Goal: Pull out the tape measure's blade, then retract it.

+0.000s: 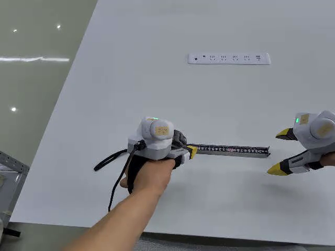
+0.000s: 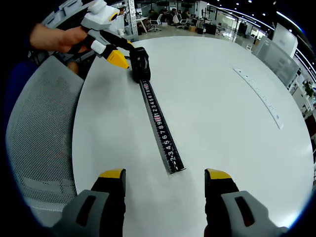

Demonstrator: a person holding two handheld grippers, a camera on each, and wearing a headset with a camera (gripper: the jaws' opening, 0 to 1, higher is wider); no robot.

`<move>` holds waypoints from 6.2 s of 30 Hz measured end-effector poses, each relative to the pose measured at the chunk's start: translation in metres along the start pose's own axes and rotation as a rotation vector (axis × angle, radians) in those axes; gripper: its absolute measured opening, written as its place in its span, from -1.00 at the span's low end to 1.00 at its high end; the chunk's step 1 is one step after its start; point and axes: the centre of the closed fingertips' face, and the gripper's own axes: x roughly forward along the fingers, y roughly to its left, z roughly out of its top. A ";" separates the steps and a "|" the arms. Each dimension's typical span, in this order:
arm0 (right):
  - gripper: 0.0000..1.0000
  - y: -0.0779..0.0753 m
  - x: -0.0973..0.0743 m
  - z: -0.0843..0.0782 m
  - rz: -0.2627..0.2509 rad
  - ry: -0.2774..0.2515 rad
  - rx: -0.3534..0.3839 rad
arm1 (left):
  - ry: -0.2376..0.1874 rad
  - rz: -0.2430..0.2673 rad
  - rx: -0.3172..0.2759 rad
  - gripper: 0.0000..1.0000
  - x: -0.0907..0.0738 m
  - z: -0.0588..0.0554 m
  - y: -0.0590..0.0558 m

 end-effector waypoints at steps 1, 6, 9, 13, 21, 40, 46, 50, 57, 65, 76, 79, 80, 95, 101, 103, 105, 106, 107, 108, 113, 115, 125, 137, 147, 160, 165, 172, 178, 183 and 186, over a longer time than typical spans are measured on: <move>0.21 -0.001 0.001 0.000 0.004 0.004 -0.007 | -0.001 0.001 -0.003 0.66 0.001 0.000 0.000; 0.09 -0.004 0.008 -0.003 0.028 0.029 -0.051 | 0.008 -0.003 -0.032 0.61 0.006 -0.001 0.001; 0.00 -0.005 0.013 -0.004 0.042 0.040 -0.081 | 0.014 0.004 -0.058 0.60 0.010 -0.004 0.005; -0.10 -0.007 0.019 -0.007 0.057 0.059 -0.117 | 0.015 0.019 -0.080 0.58 0.011 -0.005 0.008; -0.24 -0.008 0.026 -0.010 0.088 0.081 -0.155 | 0.013 0.035 -0.117 0.52 0.016 -0.007 0.011; -0.56 -0.012 0.030 -0.011 0.129 0.083 -0.234 | -0.019 0.093 -0.103 0.38 0.025 -0.001 0.015; -0.66 -0.012 0.032 -0.014 0.141 0.088 -0.243 | -0.012 0.097 -0.100 0.37 0.027 -0.004 0.014; -0.71 -0.013 0.033 -0.013 0.141 0.084 -0.238 | -0.017 0.103 -0.100 0.35 0.027 -0.004 0.014; -0.73 -0.013 0.033 -0.013 0.147 0.081 -0.238 | -0.016 0.100 -0.100 0.32 0.029 -0.005 0.013; -0.75 -0.013 0.033 -0.013 0.147 0.084 -0.242 | -0.032 0.106 -0.095 0.27 0.029 -0.004 0.011; -0.76 -0.013 0.033 -0.013 0.146 0.085 -0.244 | -0.100 0.134 -0.067 0.25 0.026 -0.004 0.010; -0.76 -0.013 0.032 -0.013 0.148 0.086 -0.247 | -0.118 0.136 -0.067 0.24 0.026 -0.003 0.010; -0.76 -0.013 0.032 -0.013 0.147 0.086 -0.248 | -0.120 0.136 -0.064 0.24 0.026 -0.003 0.011; -0.76 -0.012 0.034 -0.010 0.143 0.083 -0.241 | -0.123 0.116 -0.040 0.18 0.027 -0.002 0.011; -0.76 -0.012 0.035 -0.009 0.143 0.083 -0.241 | -0.121 0.110 -0.042 0.17 0.026 -0.002 0.011; -0.76 -0.012 0.035 -0.008 0.142 0.081 -0.240 | -0.121 0.107 -0.043 0.17 0.026 -0.002 0.011; -0.76 -0.012 0.036 -0.007 0.142 0.078 -0.237 | -0.120 0.105 -0.044 0.17 0.027 -0.002 0.011; -0.76 -0.012 0.036 -0.006 0.142 0.077 -0.235 | -0.119 0.105 -0.043 0.17 0.027 -0.002 0.011; -0.76 -0.012 0.036 -0.006 0.142 0.077 -0.233 | -0.119 0.104 -0.043 0.17 0.027 -0.002 0.011; -0.76 -0.011 0.036 -0.006 0.142 0.078 -0.235 | -0.119 0.105 -0.042 0.17 0.027 -0.002 0.011; -0.76 -0.010 0.038 -0.002 0.142 0.073 -0.236 | -0.123 0.098 -0.050 0.17 0.026 -0.003 0.012; -0.76 -0.010 0.039 0.000 0.141 0.070 -0.238 | -0.126 0.095 -0.053 0.17 0.026 -0.003 0.012; -0.76 -0.009 0.043 0.009 0.141 0.055 -0.243 | -0.125 0.085 -0.058 0.17 0.026 -0.003 0.011; -0.76 -0.003 0.048 0.019 0.148 0.035 -0.251 | -0.127 0.072 -0.064 0.16 0.025 -0.003 0.011; -0.76 0.001 0.054 0.027 0.152 0.026 -0.264 | -0.127 0.064 -0.065 0.16 0.025 -0.003 0.011; -0.76 0.004 0.058 0.035 0.158 0.013 -0.268 | -0.128 0.057 -0.068 0.15 0.025 -0.003 0.012; -0.76 0.006 0.059 0.038 0.159 0.007 -0.271 | -0.129 0.054 -0.069 0.15 0.024 -0.003 0.011; -0.76 0.009 0.064 0.045 0.161 -0.002 -0.275 | -0.129 0.052 -0.065 0.15 0.025 -0.003 0.011; -0.76 0.011 0.067 0.053 0.164 -0.011 -0.282 | -0.126 0.052 -0.066 0.15 0.024 -0.003 0.011; -0.77 0.014 0.072 0.061 0.168 -0.018 -0.288 | -0.124 0.051 -0.067 0.15 0.024 -0.003 0.011; -0.77 0.015 0.074 0.064 0.170 -0.021 -0.291 | -0.124 0.052 -0.067 0.15 0.024 -0.003 0.011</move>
